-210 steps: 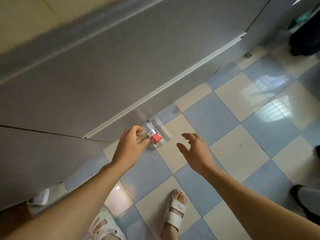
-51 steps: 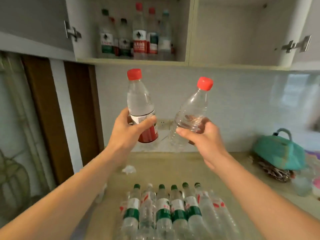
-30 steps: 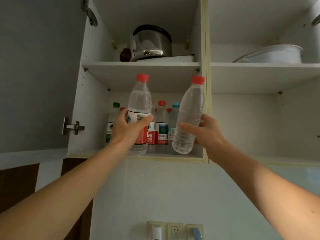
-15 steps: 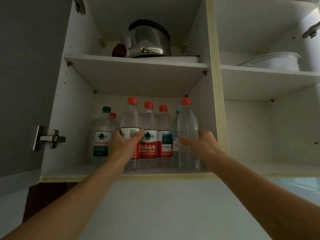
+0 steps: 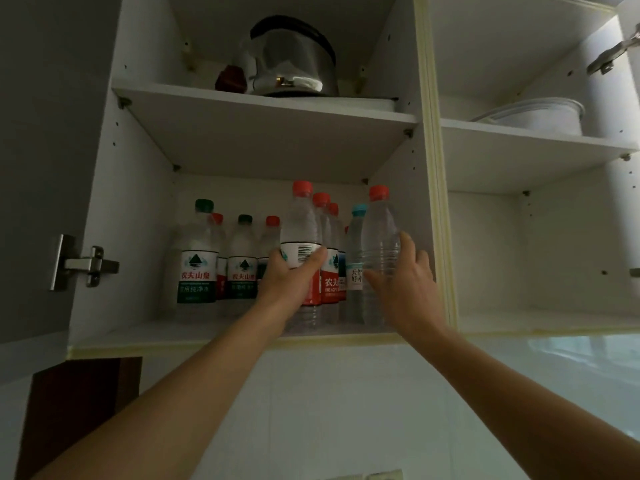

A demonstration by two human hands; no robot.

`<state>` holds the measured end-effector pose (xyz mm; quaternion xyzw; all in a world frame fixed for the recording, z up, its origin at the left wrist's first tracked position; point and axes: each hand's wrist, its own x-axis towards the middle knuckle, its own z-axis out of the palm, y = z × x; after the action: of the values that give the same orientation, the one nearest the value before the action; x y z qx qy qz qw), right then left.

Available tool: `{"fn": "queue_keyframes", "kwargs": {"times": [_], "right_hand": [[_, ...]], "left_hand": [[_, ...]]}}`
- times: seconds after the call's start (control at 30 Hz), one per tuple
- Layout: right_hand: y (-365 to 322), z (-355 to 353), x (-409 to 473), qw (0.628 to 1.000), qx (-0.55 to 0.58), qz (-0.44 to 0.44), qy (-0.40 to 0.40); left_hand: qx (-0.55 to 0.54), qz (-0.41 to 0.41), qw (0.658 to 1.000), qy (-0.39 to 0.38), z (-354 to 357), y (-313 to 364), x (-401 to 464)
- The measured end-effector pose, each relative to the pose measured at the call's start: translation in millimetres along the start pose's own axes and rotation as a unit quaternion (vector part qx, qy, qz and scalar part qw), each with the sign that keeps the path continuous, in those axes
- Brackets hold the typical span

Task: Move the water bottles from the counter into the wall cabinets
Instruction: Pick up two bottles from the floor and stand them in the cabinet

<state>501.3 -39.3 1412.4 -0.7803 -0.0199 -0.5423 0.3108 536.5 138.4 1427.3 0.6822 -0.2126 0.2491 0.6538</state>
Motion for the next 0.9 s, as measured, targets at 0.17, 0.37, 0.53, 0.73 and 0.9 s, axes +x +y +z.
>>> {"fn": "queue_keyframes", "kwargs": {"times": [0.17, 0.37, 0.53, 0.73, 0.9], "right_hand": [[3.2, 4.0, -3.4, 0.996, -0.056, -0.055, 0.030], [2.9, -3.1, -10.3, 0.997, -0.051, -0.059, 0.002], [-15.3, -7.6, -27.2, 0.991, -0.059, -0.116, 0.013], [-45.0, 16.7, -32.6, 0.991, 0.038, -0.111, -0.062], [-46.1, 46.0, -37.8, 0.991, 0.107, -0.033, -0.068]], "left_hand": [[0.025, 0.009, 1.000, 0.016, 26.2, 4.6, -6.8], [0.095, 0.024, 0.995, 0.020, 27.0, 5.2, -10.8], [0.179, 0.046, 0.983, -0.011, -5.9, 7.6, -12.5], [0.302, 0.094, 0.934, 0.165, -95.2, 12.9, 10.9], [0.333, 0.042, 0.926, 0.176, -142.8, 3.3, 35.7]]}}
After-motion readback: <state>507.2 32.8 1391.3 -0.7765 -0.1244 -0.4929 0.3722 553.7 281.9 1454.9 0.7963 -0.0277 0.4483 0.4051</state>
